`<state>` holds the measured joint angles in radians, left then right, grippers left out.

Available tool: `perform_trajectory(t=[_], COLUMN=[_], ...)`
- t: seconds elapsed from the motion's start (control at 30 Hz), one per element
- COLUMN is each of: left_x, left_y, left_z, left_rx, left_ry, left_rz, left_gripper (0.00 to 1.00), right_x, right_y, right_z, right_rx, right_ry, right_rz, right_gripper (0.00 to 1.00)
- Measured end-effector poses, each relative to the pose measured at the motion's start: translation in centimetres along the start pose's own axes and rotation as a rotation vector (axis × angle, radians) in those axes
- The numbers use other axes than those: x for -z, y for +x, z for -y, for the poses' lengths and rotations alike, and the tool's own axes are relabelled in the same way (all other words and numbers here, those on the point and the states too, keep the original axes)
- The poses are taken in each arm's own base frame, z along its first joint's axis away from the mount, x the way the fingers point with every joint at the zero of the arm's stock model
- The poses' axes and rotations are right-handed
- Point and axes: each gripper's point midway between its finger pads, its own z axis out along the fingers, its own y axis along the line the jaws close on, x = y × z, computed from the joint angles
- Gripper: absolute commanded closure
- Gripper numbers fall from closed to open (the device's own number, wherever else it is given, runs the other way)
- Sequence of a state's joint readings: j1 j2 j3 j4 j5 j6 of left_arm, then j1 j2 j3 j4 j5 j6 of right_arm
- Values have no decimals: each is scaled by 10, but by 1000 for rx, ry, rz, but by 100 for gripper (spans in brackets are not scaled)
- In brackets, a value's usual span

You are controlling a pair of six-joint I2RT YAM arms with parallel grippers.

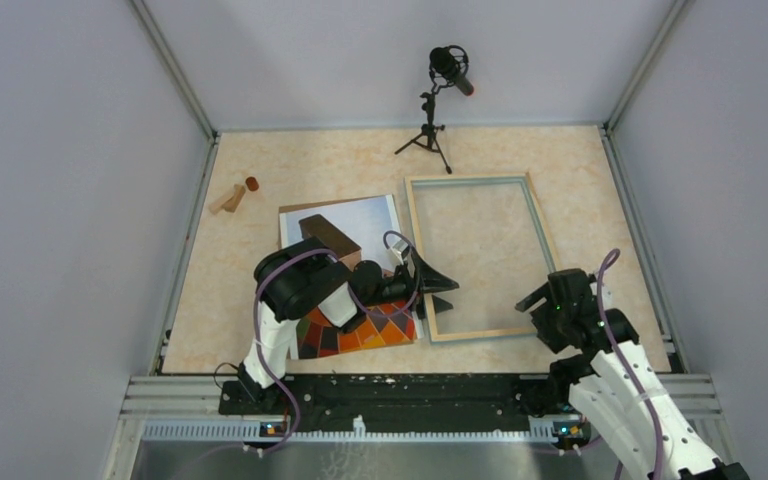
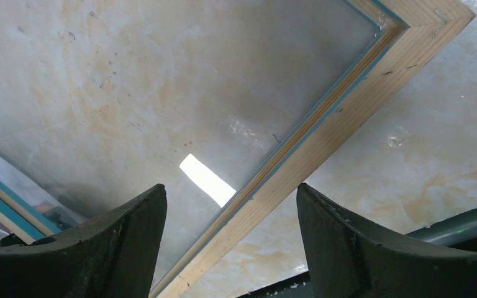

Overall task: Put the photo into the frame
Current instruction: Adjust the photo frame item on the photo frame.

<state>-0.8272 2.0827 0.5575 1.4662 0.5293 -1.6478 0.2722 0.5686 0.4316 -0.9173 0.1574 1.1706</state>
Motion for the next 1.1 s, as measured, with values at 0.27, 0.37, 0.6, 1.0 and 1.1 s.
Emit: perform_trajectory(t=[0.27,0.37,0.6,1.0,1.1], left_x=[-4,-4,-23,0,6], left_y=[1,2,-7,-26,-22], left_z=[6,7,-8,-28,-29], left_rx=[-36,-75,-160,-366,-392], left_ry=[21,24,-150,-548,-546], left_rz=[-22,-33,-61,-38,-52], left_gripper=[6,2,2,8,14], right_x=[-19,-20,-7,6,4], right_y=[14,14,-8,-42,-39], right_z=[17,20,10,-20,-29], right_rx=[-31,-33,-6,156,241], right_ry=[53,62,61,14,-25], right_rz=[-35,-32,52,160,135], right_gripper=[39,39,32,17,16])
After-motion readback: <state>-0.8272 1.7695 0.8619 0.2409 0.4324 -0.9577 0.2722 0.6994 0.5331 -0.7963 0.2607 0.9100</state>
